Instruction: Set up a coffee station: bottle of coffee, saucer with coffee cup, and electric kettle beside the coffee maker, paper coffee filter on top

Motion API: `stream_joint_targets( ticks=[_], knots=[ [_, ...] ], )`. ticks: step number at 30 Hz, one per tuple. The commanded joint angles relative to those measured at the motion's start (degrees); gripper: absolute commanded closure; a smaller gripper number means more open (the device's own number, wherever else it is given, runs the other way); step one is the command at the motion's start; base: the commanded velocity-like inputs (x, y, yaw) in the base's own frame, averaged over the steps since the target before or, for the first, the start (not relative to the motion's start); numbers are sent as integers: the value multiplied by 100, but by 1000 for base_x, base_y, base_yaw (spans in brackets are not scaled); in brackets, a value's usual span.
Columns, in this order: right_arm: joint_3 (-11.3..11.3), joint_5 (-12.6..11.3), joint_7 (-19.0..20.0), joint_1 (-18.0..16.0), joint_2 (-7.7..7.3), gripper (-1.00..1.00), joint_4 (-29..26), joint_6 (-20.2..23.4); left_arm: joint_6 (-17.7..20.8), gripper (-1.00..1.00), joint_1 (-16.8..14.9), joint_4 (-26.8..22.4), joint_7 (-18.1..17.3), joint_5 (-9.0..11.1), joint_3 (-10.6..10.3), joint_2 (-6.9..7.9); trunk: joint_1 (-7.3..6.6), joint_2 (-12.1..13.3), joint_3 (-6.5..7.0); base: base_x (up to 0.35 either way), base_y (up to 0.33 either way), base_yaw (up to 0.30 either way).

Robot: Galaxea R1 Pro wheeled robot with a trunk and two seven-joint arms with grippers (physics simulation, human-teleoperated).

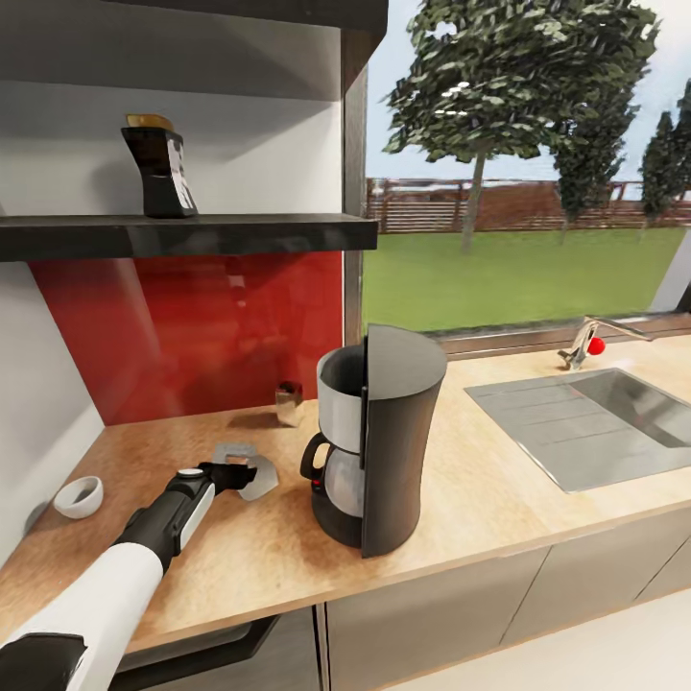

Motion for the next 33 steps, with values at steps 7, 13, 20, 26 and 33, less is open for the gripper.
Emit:
stream_joint_targets(
  ticks=[7,13,20,26,33],
  knots=[
    [31,-2,20,-19,54,-100,-11,-29,22,-100,118,2,18,1,-14,5,4,-13,-13,13,0,0],
    [12,-22,17,-22,62,-100,-6,-29,22,-100,149,-36,23,1,-14,-9,4,-13,-13,183,0,0],
    [9,-24,17,-22,56,-100,-6,-29,22,-100,155,-37,26,0,-12,-11,4,-13,-13,235,0,0],
    [9,-24,17,-22,54,-100,-5,-29,22,-100,161,25,32,15,-7,-11,4,-13,-13,38,0,0],
    [9,-25,17,-22,54,-100,-5,-29,22,-100,277,90,33,43,-6,-11,4,-13,-13,3,0,0]
  ],
)
